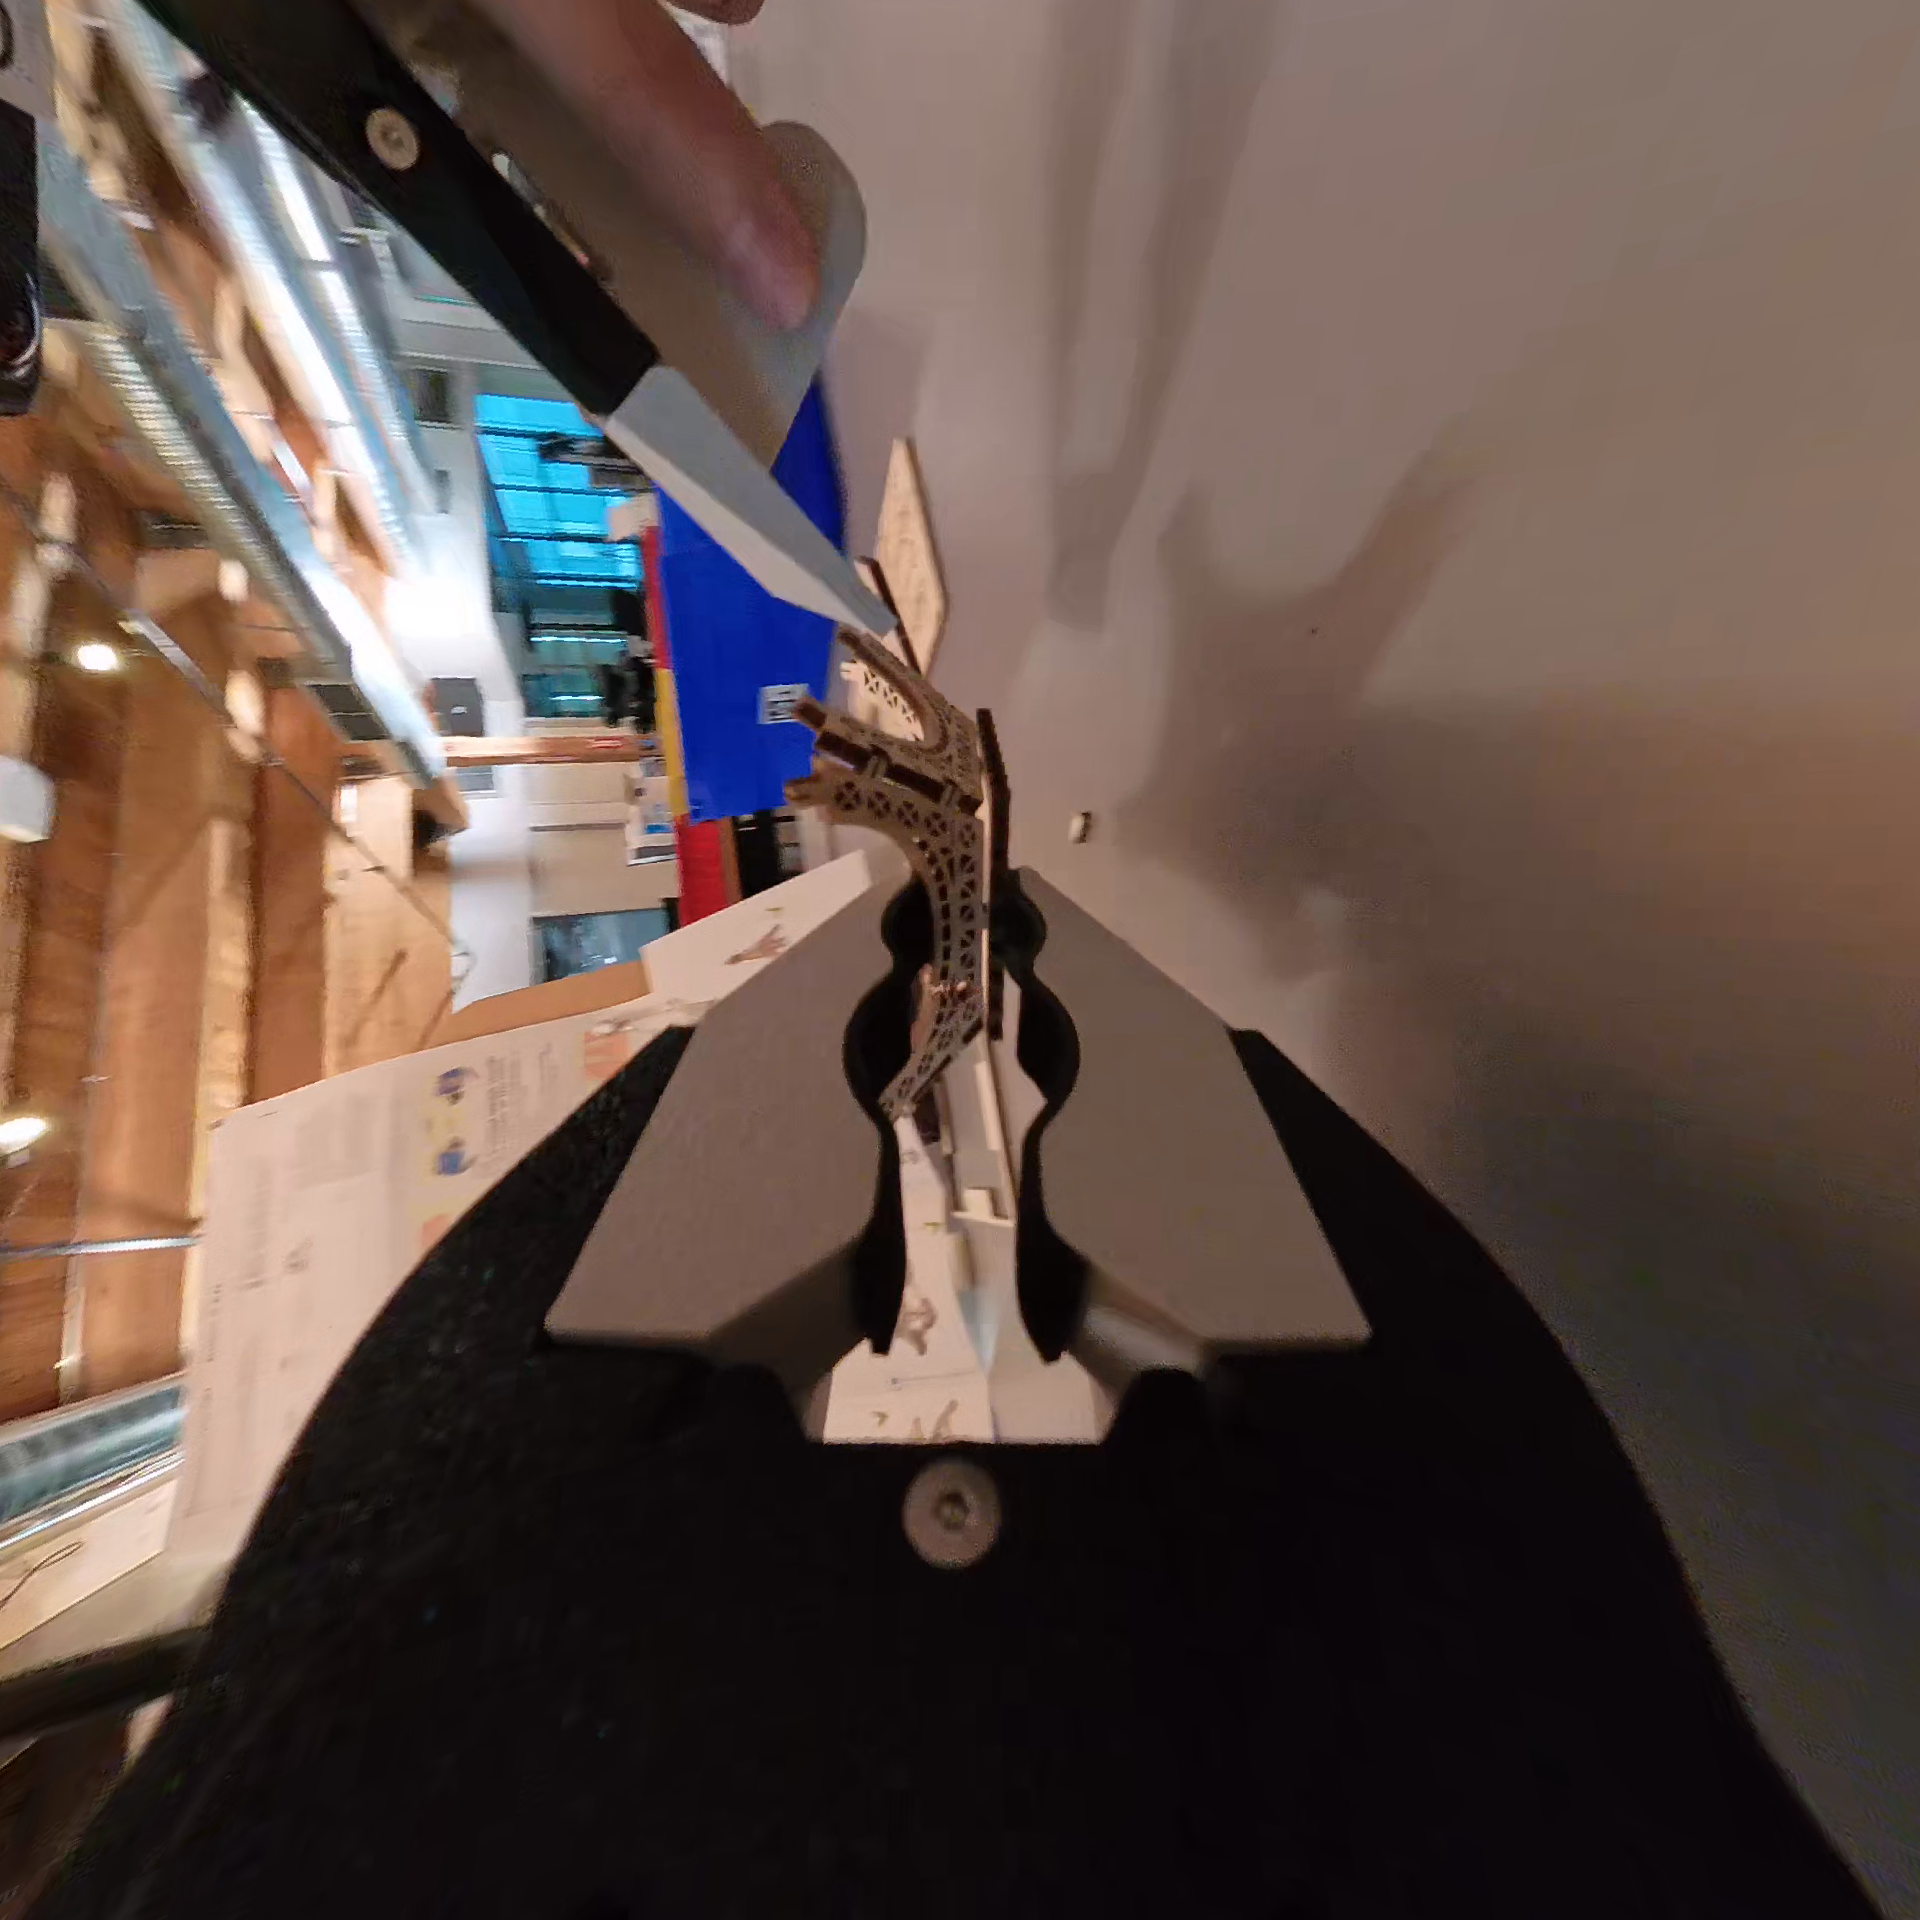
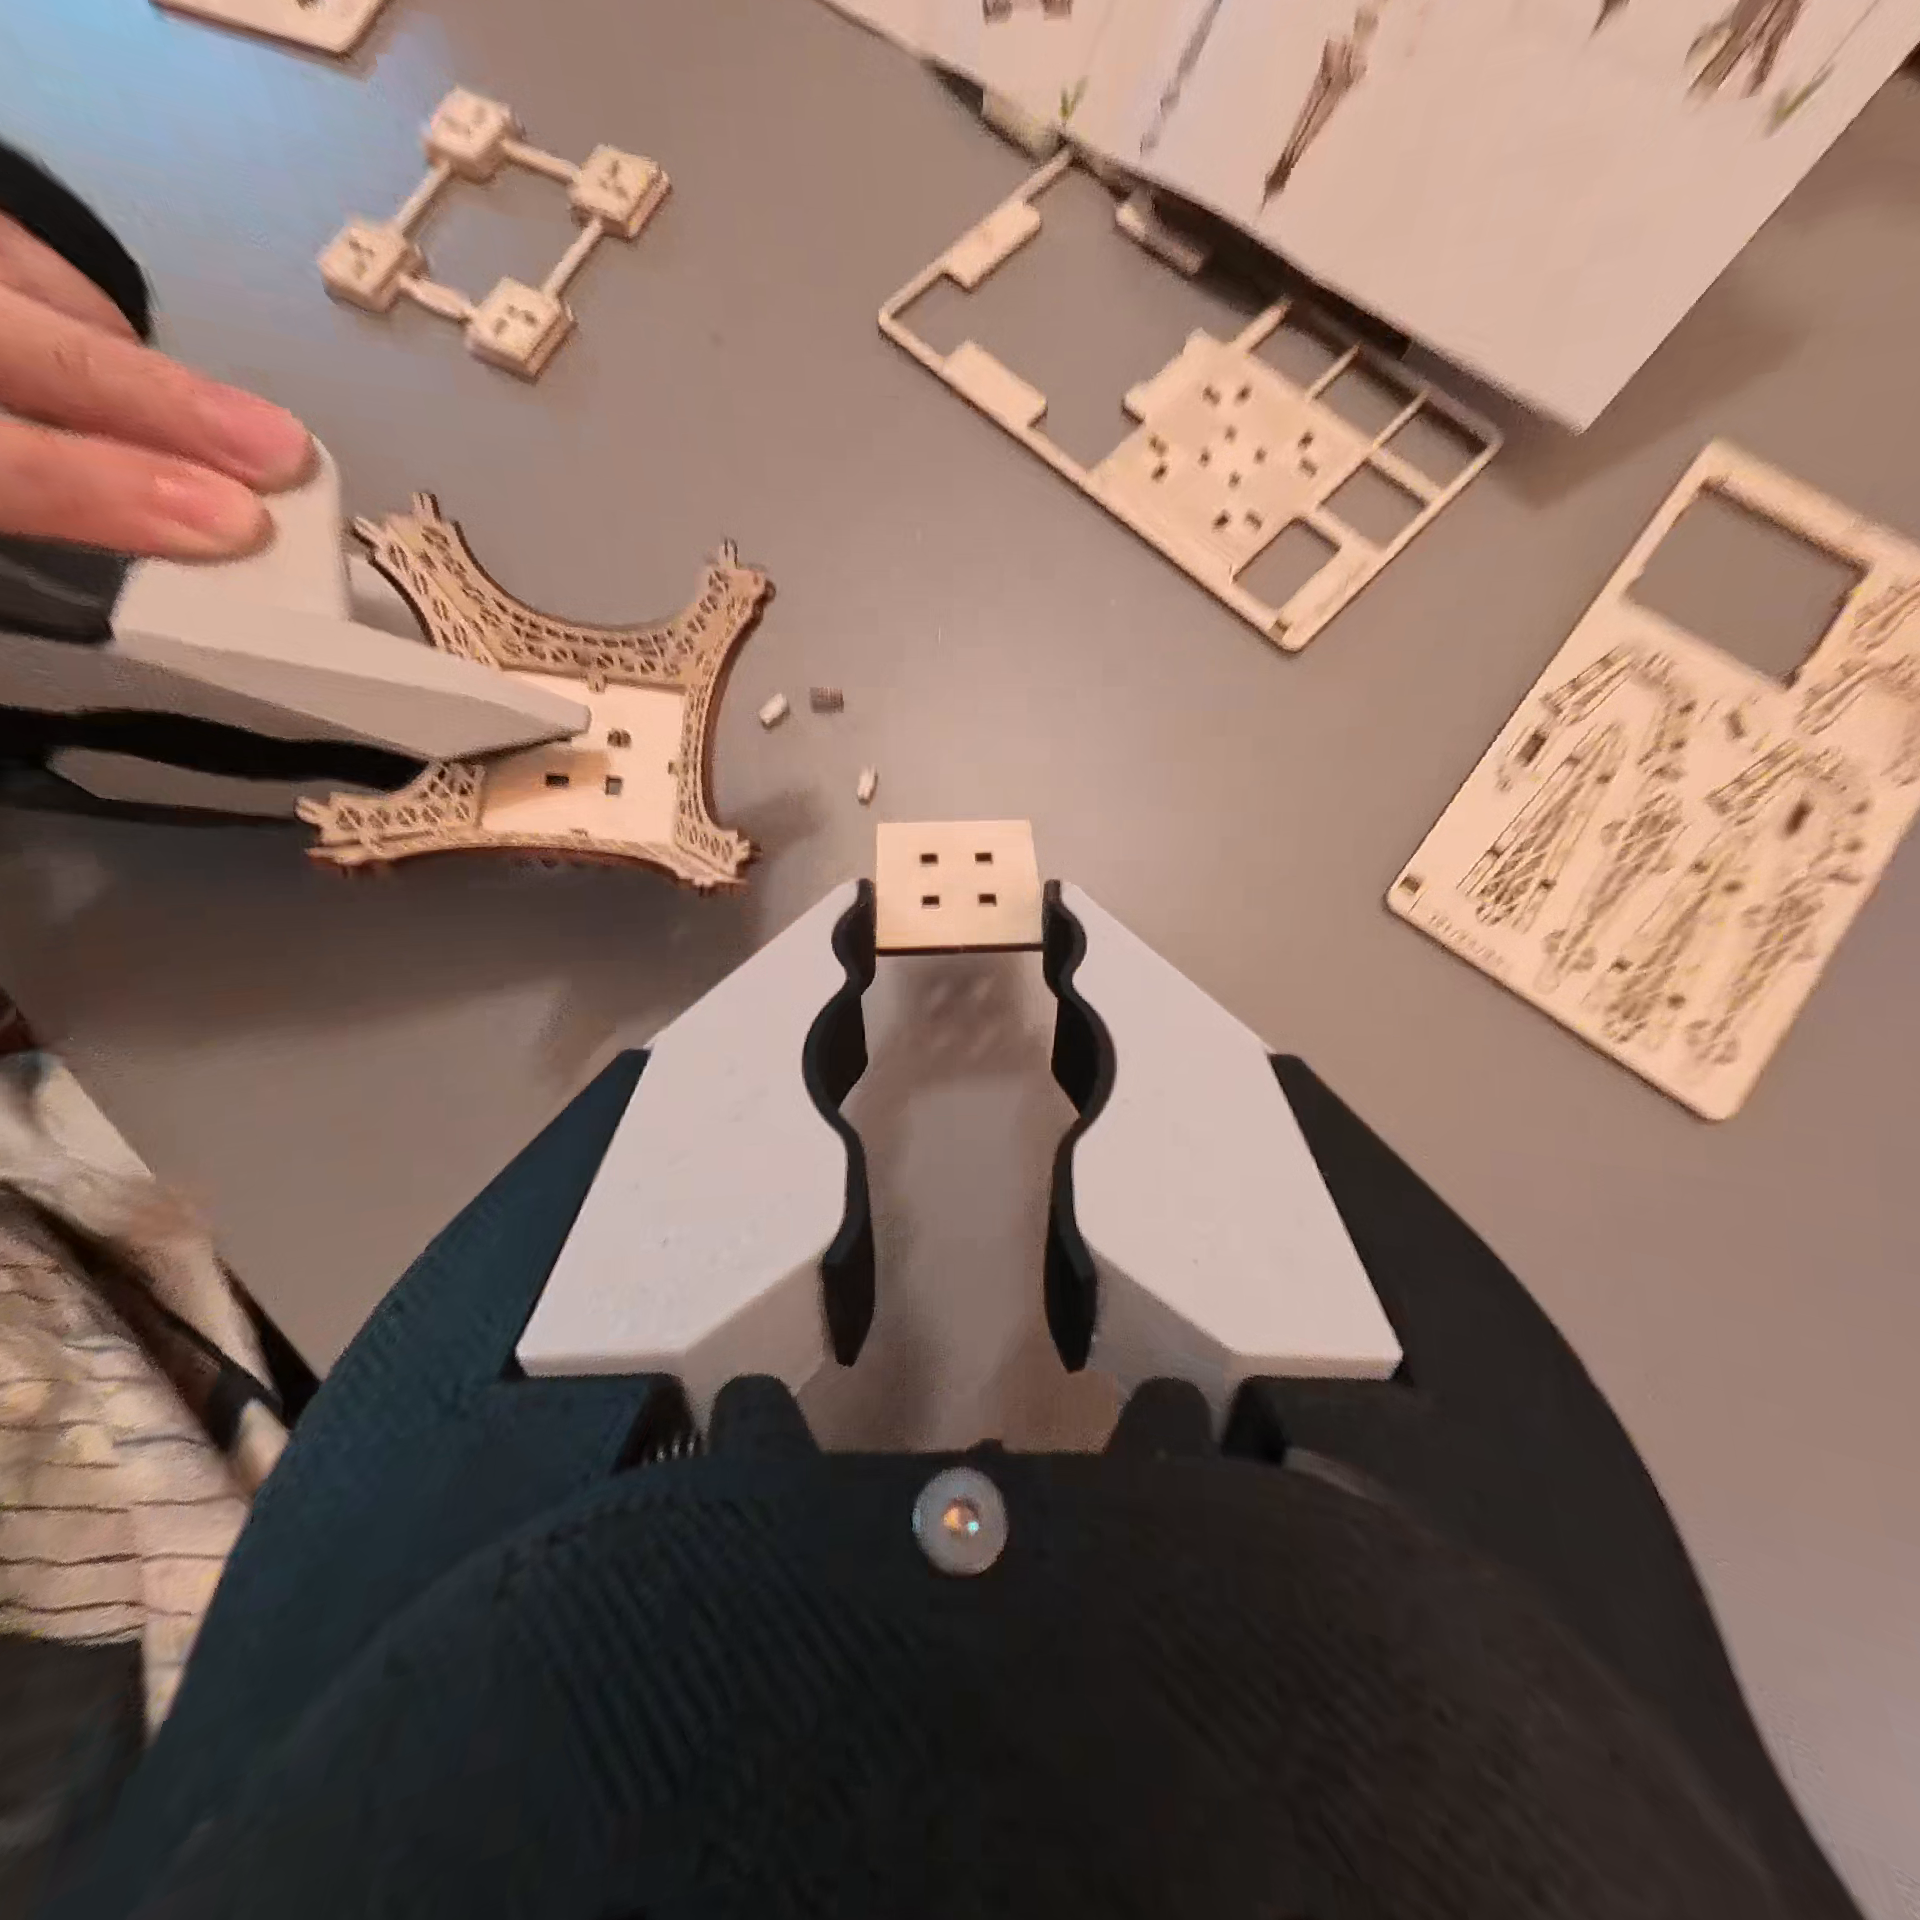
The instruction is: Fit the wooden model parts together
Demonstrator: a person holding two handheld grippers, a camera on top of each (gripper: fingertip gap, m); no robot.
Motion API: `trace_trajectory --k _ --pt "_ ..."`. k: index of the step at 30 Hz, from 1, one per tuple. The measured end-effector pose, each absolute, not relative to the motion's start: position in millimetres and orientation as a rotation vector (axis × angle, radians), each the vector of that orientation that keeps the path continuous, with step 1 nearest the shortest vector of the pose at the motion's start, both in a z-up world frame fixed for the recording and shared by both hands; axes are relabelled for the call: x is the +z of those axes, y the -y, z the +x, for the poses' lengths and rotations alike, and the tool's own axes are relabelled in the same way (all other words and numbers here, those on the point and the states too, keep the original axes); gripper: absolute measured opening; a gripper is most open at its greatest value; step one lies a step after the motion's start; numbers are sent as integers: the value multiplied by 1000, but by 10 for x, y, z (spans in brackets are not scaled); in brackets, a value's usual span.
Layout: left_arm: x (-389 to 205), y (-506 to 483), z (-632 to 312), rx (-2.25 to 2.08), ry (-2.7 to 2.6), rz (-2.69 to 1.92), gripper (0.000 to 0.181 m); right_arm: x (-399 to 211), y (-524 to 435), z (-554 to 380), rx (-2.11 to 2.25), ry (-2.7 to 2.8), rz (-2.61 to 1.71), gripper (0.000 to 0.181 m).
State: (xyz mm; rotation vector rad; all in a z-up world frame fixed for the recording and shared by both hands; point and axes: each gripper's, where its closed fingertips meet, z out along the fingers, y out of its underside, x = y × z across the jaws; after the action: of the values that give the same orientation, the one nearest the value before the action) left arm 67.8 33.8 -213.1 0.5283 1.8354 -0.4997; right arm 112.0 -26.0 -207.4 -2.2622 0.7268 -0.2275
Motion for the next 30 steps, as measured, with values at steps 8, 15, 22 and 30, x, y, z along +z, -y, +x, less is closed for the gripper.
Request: trace_trajectory --k 8,15,22,30 --pt "-2475 -292 654 -450 -1995 562 11 -2565 291 967 -103 -729 -2265 30" --pt "-2544 -369 669 -394 -2043 527 12 -2568 263 951 -109 -664 -2257 30" --pt "-2523 -442 560 -343 -2036 549 18 -2567 260 941 -95 -647 -2236 30" --pt "-2497 -479 518 -303 -2058 521 23 -2574 247 946 -121 -635 -2260 30"
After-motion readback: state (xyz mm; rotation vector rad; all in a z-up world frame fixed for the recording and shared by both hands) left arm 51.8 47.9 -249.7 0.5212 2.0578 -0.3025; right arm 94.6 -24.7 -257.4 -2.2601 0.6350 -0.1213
